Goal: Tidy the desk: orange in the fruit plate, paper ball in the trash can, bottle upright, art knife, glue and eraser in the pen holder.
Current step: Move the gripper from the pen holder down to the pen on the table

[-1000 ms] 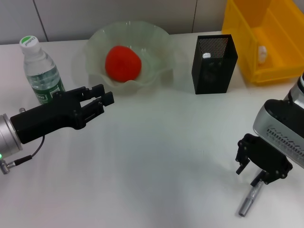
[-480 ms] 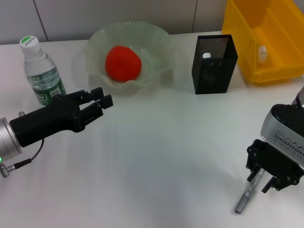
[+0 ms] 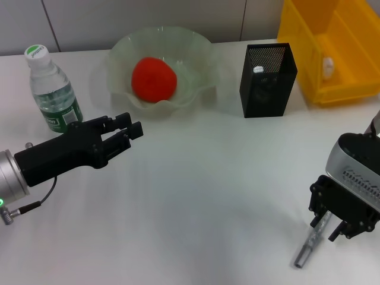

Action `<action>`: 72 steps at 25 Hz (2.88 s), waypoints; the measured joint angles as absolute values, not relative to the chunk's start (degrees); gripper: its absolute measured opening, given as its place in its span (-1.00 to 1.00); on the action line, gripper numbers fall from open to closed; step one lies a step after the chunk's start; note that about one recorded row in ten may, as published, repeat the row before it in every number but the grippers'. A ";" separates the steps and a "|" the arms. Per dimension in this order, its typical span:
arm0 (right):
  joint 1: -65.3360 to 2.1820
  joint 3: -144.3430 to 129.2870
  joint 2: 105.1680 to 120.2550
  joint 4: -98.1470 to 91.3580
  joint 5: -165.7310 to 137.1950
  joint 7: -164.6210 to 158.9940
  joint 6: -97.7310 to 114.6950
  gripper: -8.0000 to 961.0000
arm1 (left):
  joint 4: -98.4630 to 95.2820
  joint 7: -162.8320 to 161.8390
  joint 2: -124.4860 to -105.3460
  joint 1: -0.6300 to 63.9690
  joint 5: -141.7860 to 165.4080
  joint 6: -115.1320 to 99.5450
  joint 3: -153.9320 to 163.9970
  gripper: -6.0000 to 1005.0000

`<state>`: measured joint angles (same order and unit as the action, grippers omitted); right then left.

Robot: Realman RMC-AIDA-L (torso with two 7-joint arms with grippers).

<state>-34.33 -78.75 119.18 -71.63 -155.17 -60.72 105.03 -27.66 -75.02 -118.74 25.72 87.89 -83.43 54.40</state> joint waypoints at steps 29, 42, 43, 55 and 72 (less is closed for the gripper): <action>-34.13 -78.84 119.27 -70.27 -156.51 -61.01 102.12 -0.36 | -26.13 -74.31 -118.83 25.13 87.89 -83.75 54.40 -0.25; -34.01 -78.01 119.19 -69.54 -156.89 -61.17 100.51 -0.37 | -26.10 -74.18 -118.82 25.05 87.89 -83.70 54.40 -0.25; -34.01 -77.97 119.17 -69.41 -156.89 -61.17 100.32 -0.38 | -26.10 -74.18 -118.82 25.05 87.89 -83.70 54.40 -0.25; -34.01 -77.50 119.18 -67.95 -156.89 -61.17 98.99 -0.41 | -26.01 -74.17 -118.83 25.05 87.89 -83.76 54.40 -0.25; -34.10 -77.52 119.18 -66.87 -156.87 -61.50 97.64 -0.48 | -24.70 -73.54 -118.83 25.05 87.89 -83.76 54.15 -0.26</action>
<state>-34.10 -77.52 119.18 -66.87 -156.87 -61.50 97.64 -24.70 -73.54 -118.83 25.05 87.89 -83.76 54.15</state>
